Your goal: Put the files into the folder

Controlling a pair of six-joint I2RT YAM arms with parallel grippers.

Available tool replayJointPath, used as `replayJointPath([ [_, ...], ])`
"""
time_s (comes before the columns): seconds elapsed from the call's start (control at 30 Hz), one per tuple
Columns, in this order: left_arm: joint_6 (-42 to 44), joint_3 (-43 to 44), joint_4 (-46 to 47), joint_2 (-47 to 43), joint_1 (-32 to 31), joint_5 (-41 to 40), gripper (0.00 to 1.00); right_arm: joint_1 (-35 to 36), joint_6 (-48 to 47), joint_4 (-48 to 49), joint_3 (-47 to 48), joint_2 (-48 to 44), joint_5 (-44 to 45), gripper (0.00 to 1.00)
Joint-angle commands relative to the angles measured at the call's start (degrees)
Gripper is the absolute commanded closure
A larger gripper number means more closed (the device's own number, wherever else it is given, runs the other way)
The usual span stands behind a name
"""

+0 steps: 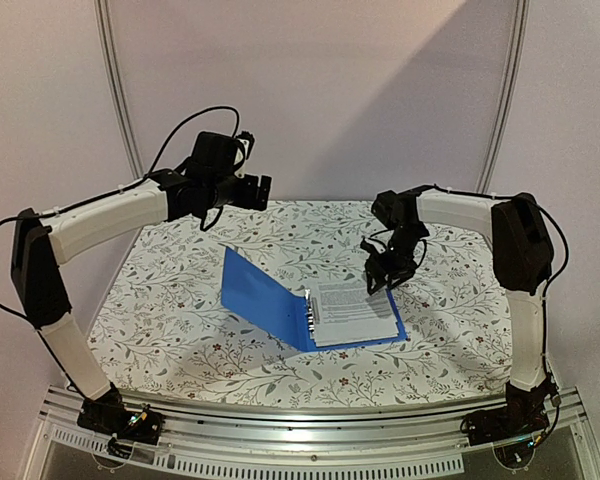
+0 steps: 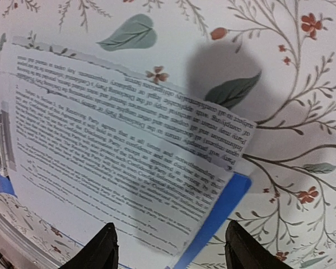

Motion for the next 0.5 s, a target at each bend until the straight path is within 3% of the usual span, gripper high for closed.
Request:
replayJointPath([
  [0.0, 3.03, -1.30, 3.58, -4.00, -0.33, 1.33, 0.01, 0.42, 0.00, -0.66, 1.32, -3.65, 9.12, 0.32],
  [0.1, 7.04, 1.10, 2.59, -5.46, -5.40, 2.05, 0.00, 0.39, -0.83, 1.86, 1.54, -4.43, 9.87, 0.31],
  [0.27, 16.82, 4.43, -2.70, -2.33, -19.48, -6.72, 0.00, 0.41, -1.11, 7.09, 3.94, -2.21, 7.56, 0.30],
  [0.47, 16.97, -3.97, -3.45, -1.34, -28.37, -13.98, 0.01, 0.41, 0.17, 19.88, 4.09, -0.63, 2.82, 0.31],
])
